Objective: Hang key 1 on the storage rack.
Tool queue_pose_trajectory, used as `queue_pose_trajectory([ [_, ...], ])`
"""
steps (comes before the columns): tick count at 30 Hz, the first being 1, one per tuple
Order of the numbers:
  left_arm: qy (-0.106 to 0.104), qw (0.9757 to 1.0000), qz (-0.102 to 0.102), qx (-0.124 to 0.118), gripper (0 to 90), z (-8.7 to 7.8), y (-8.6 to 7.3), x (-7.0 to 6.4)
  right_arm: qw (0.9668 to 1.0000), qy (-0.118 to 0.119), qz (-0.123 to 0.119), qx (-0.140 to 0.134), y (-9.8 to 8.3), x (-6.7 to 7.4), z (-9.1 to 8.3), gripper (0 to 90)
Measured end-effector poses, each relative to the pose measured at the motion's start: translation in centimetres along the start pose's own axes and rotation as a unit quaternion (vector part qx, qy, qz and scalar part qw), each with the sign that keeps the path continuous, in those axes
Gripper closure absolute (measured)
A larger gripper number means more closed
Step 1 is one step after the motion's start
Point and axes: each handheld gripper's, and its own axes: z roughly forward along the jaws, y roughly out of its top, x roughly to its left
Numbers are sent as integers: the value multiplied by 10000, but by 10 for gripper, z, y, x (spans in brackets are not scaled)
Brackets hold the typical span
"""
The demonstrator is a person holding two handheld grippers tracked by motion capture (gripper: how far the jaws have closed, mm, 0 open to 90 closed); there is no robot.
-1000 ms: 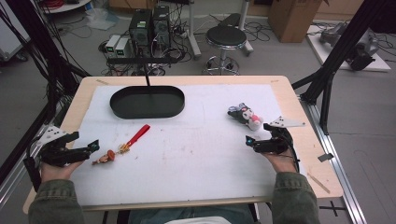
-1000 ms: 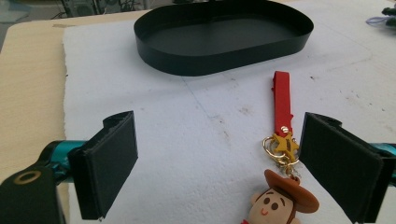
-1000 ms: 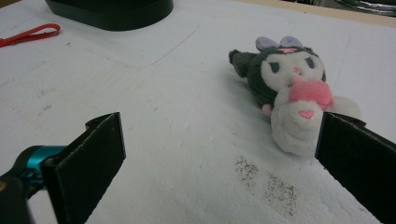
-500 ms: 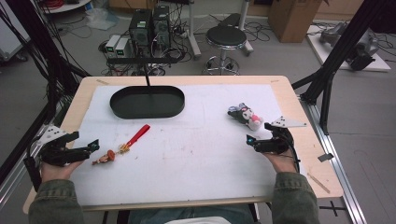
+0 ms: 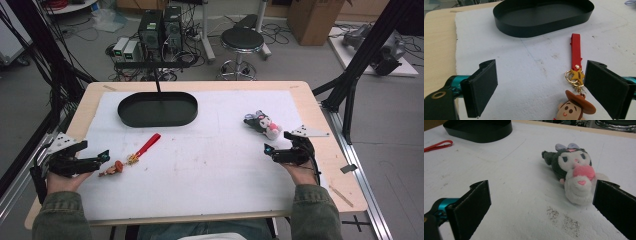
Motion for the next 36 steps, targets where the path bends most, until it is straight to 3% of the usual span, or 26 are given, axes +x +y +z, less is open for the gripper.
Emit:
queue_pose_trajectory([
  [7, -161, 9998, 33, 109, 122, 6, 14, -2, 10000, -20, -38, -5, 0, 1, 1, 5],
  [10, -208, 9992, 281, 215, 122, 16, 29, -7, 10000, -8, -41, 9, 0, 1, 2, 5],
  [14, -233, 9984, 412, 316, 122, 24, 42, -10, 10000, -9, -52, 0, 0, 2, 1, 5],
  [27, -446, 9954, 676, 515, 127, 45, 65, -26, 10000, -36, -44, -50, 1, 1, 0, 5],
  [30, -557, 9920, 783, 823, 130, 62, 66, -33, 9999, -53, -75, -67, 1, 1, 0, 5],
  [32, -543, 9910, 839, 892, 130, 67, 66, -36, 9999, -52, -98, -57, 1, 1, 1, 5],
  [34, -590, 9880, 911, 1099, 130, 79, 68, -43, 9999, -57, -119, -53, 1, 0, 1, 5],
  [36, -616, 9867, 929, 1187, 130, 84, 68, -45, 9998, -93, -151, -64, 1, 0, 1, 5],
])
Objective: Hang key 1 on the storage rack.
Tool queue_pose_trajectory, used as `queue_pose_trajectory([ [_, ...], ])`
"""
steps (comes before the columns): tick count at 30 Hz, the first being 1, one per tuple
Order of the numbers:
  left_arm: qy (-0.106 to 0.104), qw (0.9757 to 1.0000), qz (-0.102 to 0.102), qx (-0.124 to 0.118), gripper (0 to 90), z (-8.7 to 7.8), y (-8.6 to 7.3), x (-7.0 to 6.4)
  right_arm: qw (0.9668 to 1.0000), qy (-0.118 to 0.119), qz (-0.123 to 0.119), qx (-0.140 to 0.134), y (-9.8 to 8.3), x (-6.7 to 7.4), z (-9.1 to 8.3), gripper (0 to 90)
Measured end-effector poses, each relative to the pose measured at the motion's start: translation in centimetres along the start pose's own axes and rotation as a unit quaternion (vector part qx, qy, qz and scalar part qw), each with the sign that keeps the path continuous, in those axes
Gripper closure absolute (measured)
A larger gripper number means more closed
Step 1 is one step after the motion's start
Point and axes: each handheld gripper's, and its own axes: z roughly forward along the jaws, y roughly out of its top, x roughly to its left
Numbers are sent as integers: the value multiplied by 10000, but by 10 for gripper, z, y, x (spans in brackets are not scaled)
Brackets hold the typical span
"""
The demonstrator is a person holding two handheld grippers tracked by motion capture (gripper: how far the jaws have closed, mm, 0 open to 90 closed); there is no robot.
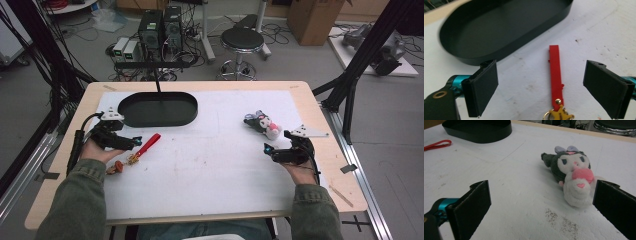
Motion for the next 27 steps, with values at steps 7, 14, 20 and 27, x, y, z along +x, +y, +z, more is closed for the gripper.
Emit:
queue_pose_trajectory([
  [7, -434, 9983, -70, 385, 176, 29, 13, -4, 10000, -5, -16, 64, 0, 1, 0, 5],
  [14, -534, 9951, -2, 826, 237, 54, 22, -3, 9999, 2, 9, 102, 0, 2, 0, 5],
  [20, -531, 9908, 54, 1240, 282, 69, 27, -8, 9999, -43, -34, 151, -1, 0, -2, 5],
  [27, -532, 9857, -57, 1600, 370, 81, 25, -7, 9996, -139, -3, 240, -3, -2, -4, 5],
])
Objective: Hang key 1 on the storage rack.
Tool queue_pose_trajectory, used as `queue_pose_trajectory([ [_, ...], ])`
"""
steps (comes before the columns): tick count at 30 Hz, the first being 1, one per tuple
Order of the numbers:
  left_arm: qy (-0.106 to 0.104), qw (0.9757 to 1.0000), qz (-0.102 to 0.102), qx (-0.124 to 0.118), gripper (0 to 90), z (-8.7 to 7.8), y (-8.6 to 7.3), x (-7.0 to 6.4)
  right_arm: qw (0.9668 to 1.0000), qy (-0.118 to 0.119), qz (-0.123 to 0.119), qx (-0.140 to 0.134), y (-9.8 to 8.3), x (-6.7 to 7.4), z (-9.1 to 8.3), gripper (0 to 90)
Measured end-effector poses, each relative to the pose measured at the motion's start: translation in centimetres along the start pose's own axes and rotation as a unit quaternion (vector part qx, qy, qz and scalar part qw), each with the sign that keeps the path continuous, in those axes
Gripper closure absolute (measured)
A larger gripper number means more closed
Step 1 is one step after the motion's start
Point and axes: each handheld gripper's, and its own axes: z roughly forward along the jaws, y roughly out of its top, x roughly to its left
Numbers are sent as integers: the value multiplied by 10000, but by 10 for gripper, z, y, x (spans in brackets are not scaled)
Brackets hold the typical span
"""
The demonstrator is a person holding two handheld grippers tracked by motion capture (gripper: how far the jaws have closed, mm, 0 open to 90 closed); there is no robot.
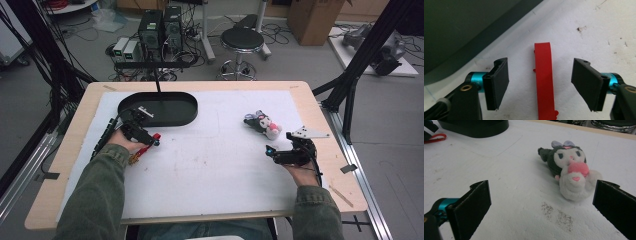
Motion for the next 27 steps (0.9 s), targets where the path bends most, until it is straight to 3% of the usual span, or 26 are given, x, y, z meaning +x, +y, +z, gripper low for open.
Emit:
queue_pose_trajectory([
  [1, 63, 9999, -37, 117, 395, 2, -1, 1, 10000, -7, 24, 20, 0, -1, 0, 5],
  [3, 95, 9999, -57, 132, 489, 3, -1, 1, 10000, -26, 69, 2, 0, -2, 0, 5],
  [5, 277, 9995, -74, 103, 581, 1, -1, 3, 10000, -46, 69, -7, 0, -1, 0, 5],
  [7, 316, 9993, -168, 103, 634, 1, -1, 3, 10000, -28, 55, -14, 0, -1, 0, 6],
  [9, 309, 9994, -135, 118, 701, 0, -1, 3, 10000, -43, 45, -2, 0, 0, 0, 5],
  [14, 249, 9997, -24, 67, 746, -2, -2, 3, 10000, -56, 42, -60, 0, 1, -1, 6],
  [17, 157, 9994, -79, -288, 747, -16, -1, 4, 10000, -52, 40, -69, 0, 1, 0, 6],
  [21, -18, 9991, -154, -401, 748, -29, -2, 7, 10000, -17, -18, -87, 0, 2, 1, 5],
  [23, -105, 9975, -158, -678, 748, -43, -4, 6, 9999, 14, -11, -118, 1, 3, 1, 5],
  [24, -105, 9975, -158, -678, 748, -43, -4, 6, 9999, 21, -12, -129, 1, 3, 1, 5],
  [26, -213, 9952, -149, -939, 748, -53, -4, 3, 9998, 48, 4, -179, 1, 2, 0, 5],
  [27, -273, 9926, -168, -1169, 748, -65, -2, 2, 9998, 52, -8, -172, 1, 3, 1, 5],
])
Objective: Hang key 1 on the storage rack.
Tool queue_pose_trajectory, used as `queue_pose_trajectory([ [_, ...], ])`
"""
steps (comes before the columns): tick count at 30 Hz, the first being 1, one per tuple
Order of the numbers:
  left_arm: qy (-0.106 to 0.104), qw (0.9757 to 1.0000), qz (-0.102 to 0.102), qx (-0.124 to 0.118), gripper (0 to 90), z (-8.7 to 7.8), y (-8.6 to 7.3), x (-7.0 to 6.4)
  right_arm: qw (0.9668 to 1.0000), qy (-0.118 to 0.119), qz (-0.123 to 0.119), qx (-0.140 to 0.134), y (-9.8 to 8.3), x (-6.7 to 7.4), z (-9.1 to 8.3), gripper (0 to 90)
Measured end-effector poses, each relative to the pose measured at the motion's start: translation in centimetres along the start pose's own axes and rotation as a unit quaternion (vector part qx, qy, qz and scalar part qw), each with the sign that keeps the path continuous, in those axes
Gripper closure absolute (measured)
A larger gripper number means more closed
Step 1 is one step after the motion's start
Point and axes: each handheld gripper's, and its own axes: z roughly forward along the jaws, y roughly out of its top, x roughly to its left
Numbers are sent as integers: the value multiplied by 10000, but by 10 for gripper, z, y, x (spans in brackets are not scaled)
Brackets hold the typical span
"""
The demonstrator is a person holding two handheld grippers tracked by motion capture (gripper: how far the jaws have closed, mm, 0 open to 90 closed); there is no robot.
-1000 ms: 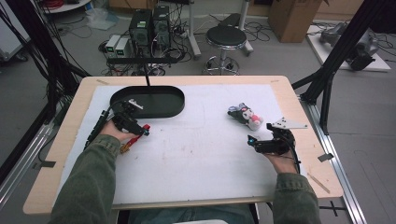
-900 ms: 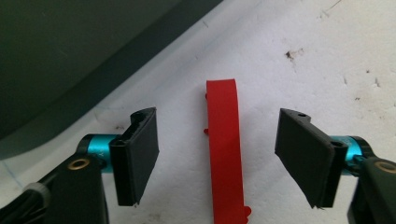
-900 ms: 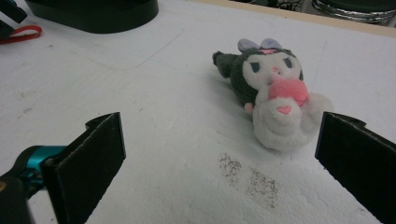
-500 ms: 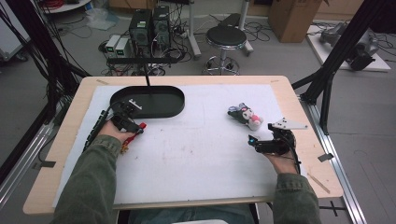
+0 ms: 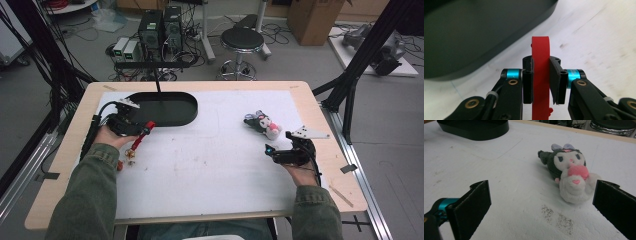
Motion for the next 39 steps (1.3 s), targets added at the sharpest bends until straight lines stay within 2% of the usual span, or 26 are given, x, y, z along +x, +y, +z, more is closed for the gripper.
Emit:
queue_pose_trajectory([
  [1, 0, 10000, 0, 0, 748, 0, 0, 0, 10000, -1, -19, 21, 0, 0, 0, 6],
  [3, -56, 9997, -39, -220, 749, -15, 6, 0, 10000, -14, -39, 31, 0, 1, 1, 6],
  [4, -56, 9997, -39, -220, 748, -15, 6, 0, 10000, -14, -39, 31, 0, 1, 1, 6],
  [5, -167, 9992, -107, -361, 748, -21, 7, 0, 10000, -40, -65, 37, 0, 2, 0, 5],
  [6, -180, 9977, -115, -636, 749, -31, 11, -2, 10000, -32, -50, 7, 0, 2, 0, 5],
  [7, -180, 9977, -115, -636, 749, -31, 11, -2, 10000, -49, -78, -4, 0, 1, 0, 5],
  [8, -149, 9965, -88, -817, 749, -41, 16, -4, 9999, -59, -98, -19, 1, 1, 0, 5],
  [9, -149, 9965, -88, -817, 749, -41, 16, -4, 9999, -59, -98, -19, 1, 1, 0, 5],
  [10, -114, 9953, -60, -957, 749, -48, 20, -4, 9999, -51, -111, -19, 1, 2, 0, 5],
  [11, -68, 9922, -62, -1242, 749, -61, 28, -5, 9999, -63, -105, -24, 1, 2, 0, 5],
  [12, -68, 9922, -62, -1242, 749, -61, 28, -5, 9999, -52, -98, -35, 1, 2, 0, 5],
  [13, -21, 9894, -44, -1452, 749, -72, 37, -6, 9999, -64, -86, -28, 1, 2, 0, 6],
  [14, 17, 9882, -8, -1532, 749, -80, 44, -6, 9999, -73, -88, -20, 1, 2, 0, 5],
  [15, 17, 9882, -8, -1532, 749, -80, 44, -6, 9999, -73, -88, -20, 1, 2, 0, 5],
  [16, 52, 9860, 13, -1666, 749, -89, 55, -5, 9999, -76, -89, -10, 1, 2, 0, 5],
  [17, -1, 9849, -10, -1734, 749, -93, 59, -3, 9999, -74, -118, -19, 1, 1, 0, 6],
  [18, -64, 9843, -23, -1765, 749, -95, 63, -1, 9999, -83, -113, -23, 1, 2, 0, 6],
  [20, -48, 9842, -48, -1771, 749, -95, 65, 0, 9999, -75, -112, -27, 1, 2, 0, 5],
  [22, -6, 9847, -60, -1742, 749, -97, 70, 3, 9999, -95, -121, -19, 1, 2, 0, 5],
  [23, 91, 9839, -81, -1781, 750, -98, 73, 6, 9999, -93, -120, -17, 1, 1, 1, 6],
  [29, 231, 9828, -143, -1829, 749, -99, 79, 13, 9999, -106, -113, -17, 1, 2, 1, 6],
  [31, 264, 9814, -203, -1892, 749, -100, 83, 16, 9999, -106, -124, -18, 1, 1, 1, 5],
  [33, 310, 9819, -165, -1862, 749, -100, 91, 19, 9999, -115, -121, -6, 1, 2, 2, 6],
  [37, 271, 9812, -211, -1897, 749, -98, 100, 26, 9998, -106, -144, -30, 2, 2, 2, 6],
  [38, 231, 9792, -329, -1988, 749, -96, 105, 33, 9998, -102, -164, -28, 2, 2, 2, 6],
  [39, 231, 9792, -329, -1988, 749, -96, 105, 33, 9998, -102, -164, -28, 2, 2, 2, 6],
])
